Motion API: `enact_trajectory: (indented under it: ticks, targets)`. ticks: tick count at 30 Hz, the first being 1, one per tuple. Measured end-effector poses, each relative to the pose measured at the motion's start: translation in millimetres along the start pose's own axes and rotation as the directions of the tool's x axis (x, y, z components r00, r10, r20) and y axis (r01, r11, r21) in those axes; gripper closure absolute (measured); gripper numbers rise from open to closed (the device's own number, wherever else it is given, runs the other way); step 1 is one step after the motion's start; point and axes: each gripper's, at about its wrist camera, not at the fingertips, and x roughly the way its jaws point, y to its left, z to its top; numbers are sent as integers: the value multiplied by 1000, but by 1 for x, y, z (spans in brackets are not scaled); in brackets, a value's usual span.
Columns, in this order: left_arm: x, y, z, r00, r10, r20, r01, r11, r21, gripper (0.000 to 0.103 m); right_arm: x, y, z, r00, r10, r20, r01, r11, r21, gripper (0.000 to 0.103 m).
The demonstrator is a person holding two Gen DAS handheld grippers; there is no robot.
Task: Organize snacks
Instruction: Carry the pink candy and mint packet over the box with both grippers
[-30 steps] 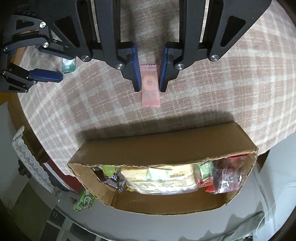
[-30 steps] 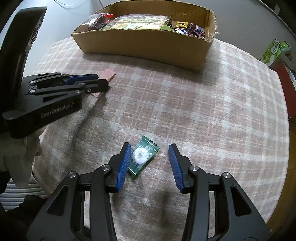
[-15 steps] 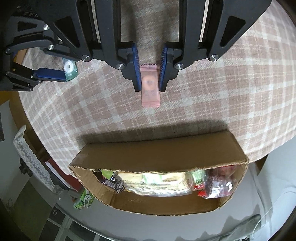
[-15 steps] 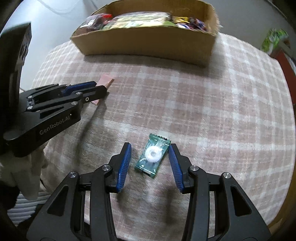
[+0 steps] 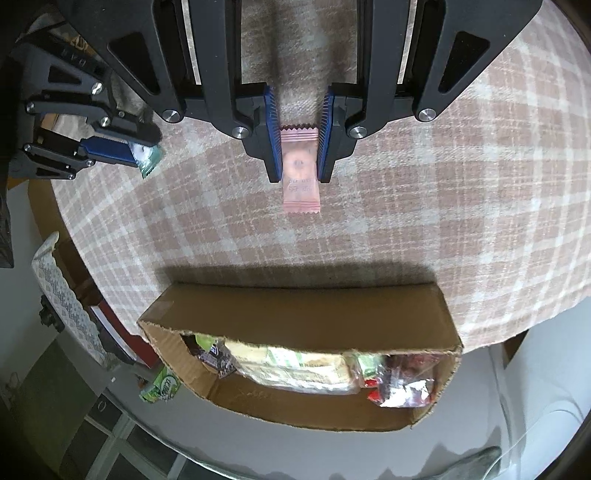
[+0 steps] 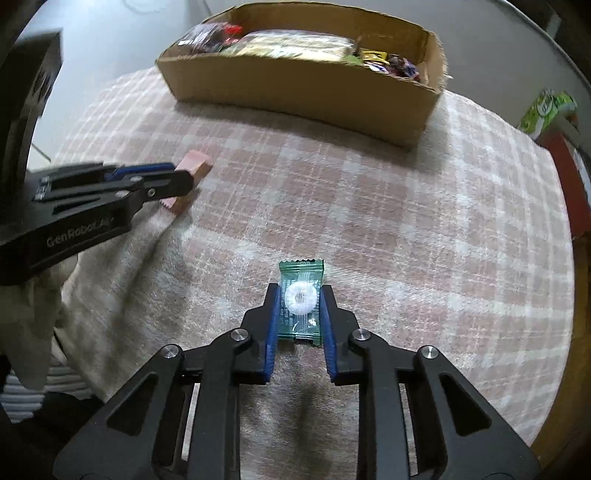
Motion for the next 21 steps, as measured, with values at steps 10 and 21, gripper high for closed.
enact_trajectory:
  ticks: [10,21]
  targets:
    - [-18,-10,10,999,-14,34,13,1000,13,86,-36,-29,5,998,12,62,-15,999,48,82]
    - [-43,-15,46,993,-19,118,14,999,39,86,-69,-42,48,987,-12,161,0,997,72,82]
